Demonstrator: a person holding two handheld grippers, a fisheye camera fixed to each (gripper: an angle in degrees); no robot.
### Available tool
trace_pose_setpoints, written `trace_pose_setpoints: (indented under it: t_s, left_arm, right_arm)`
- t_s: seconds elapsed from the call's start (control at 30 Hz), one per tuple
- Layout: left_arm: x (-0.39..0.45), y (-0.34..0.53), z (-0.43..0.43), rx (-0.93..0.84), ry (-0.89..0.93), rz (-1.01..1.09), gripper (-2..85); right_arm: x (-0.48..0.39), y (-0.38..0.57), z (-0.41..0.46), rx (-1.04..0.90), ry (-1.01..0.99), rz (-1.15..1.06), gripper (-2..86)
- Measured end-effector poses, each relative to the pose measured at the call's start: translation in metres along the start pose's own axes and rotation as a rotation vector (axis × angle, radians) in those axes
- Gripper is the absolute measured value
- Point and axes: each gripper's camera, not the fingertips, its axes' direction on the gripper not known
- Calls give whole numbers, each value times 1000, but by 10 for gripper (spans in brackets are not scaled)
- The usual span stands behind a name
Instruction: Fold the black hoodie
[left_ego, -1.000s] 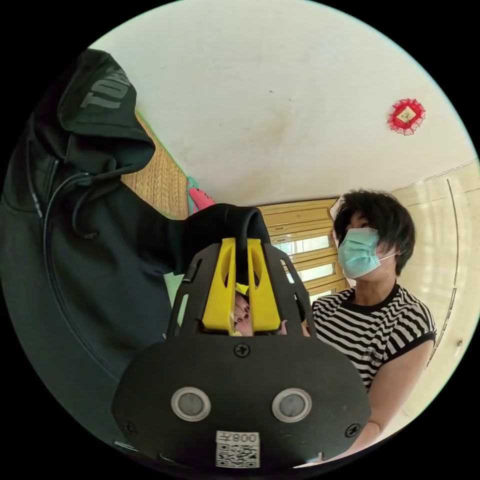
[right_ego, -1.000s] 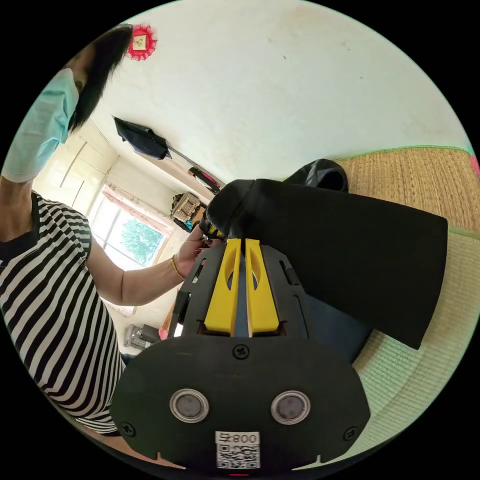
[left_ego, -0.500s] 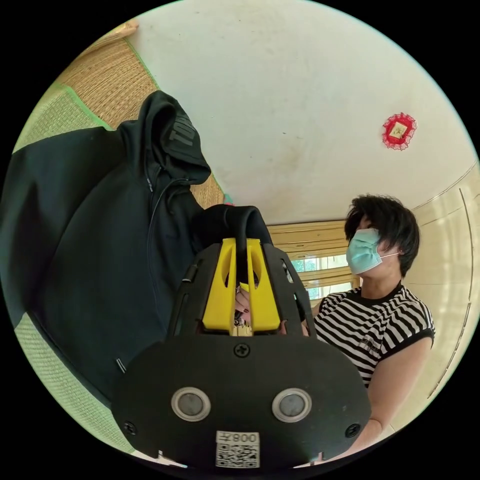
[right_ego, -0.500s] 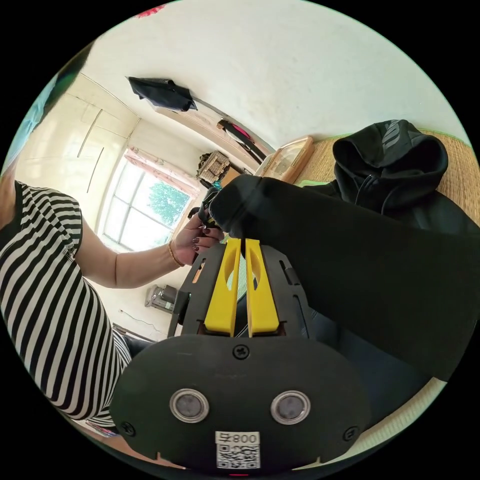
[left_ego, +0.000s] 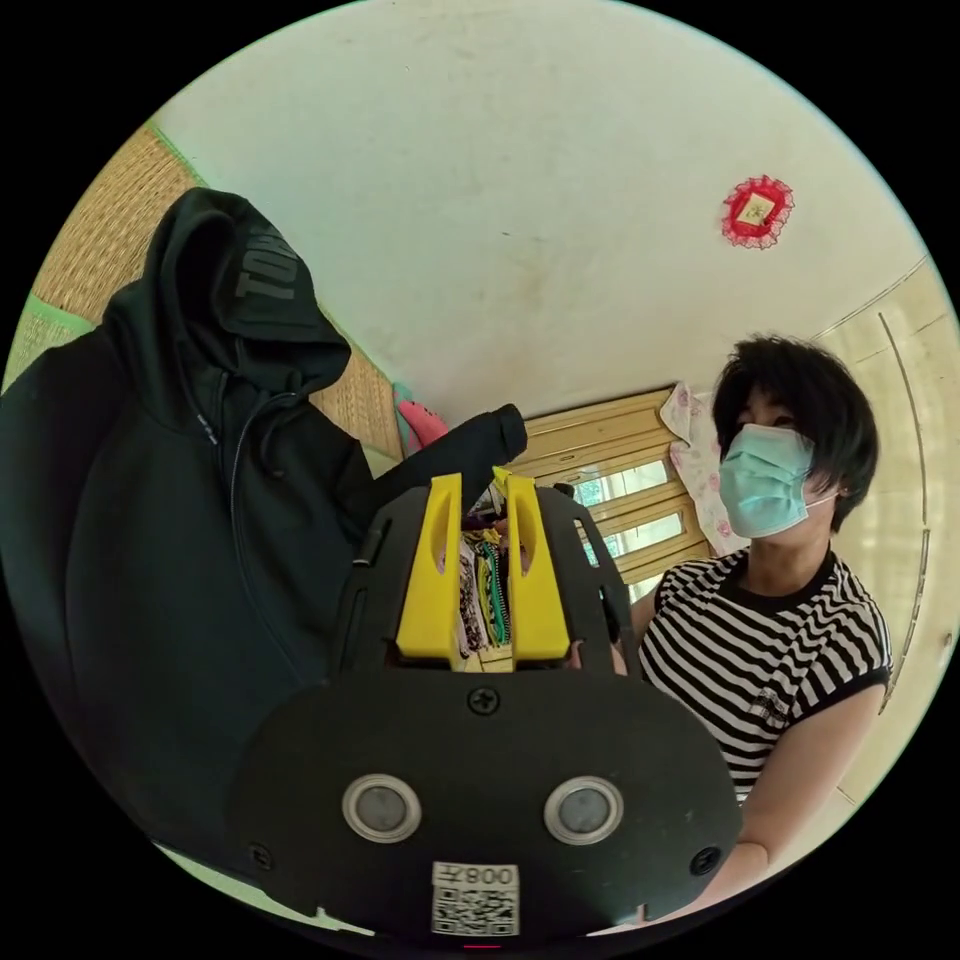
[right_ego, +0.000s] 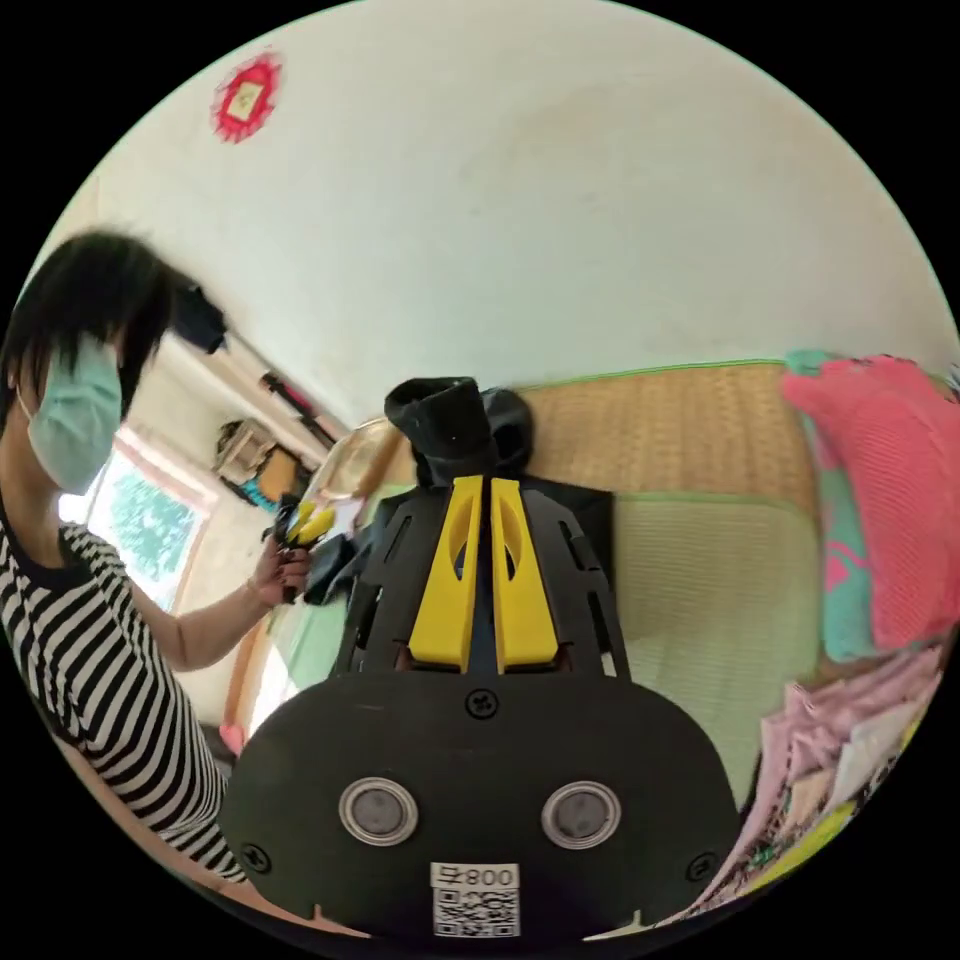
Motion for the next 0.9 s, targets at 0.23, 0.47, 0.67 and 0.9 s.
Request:
trace_pose_setpoints:
  t_s: [0.23, 0.47, 0.67, 0.9]
  left_arm:
    - [-8, -31, -30, 32, -288, -14, 99]
    - [-11, -145, -46, 52, -552, 34, 134]
    - [-54, -210, -33, -83, -743, -163, 97]
    - [-57, -202, -35, -130, -766, -164, 25]
  right_arm:
    - [64, 29, -23, -49, 398, 351, 52]
    - [0, 15, 48, -66, 216, 263, 50]
    - [-88, -45, 149, -133, 16, 9, 29]
    - [-205, -147, 290, -150, -103, -280, 26]
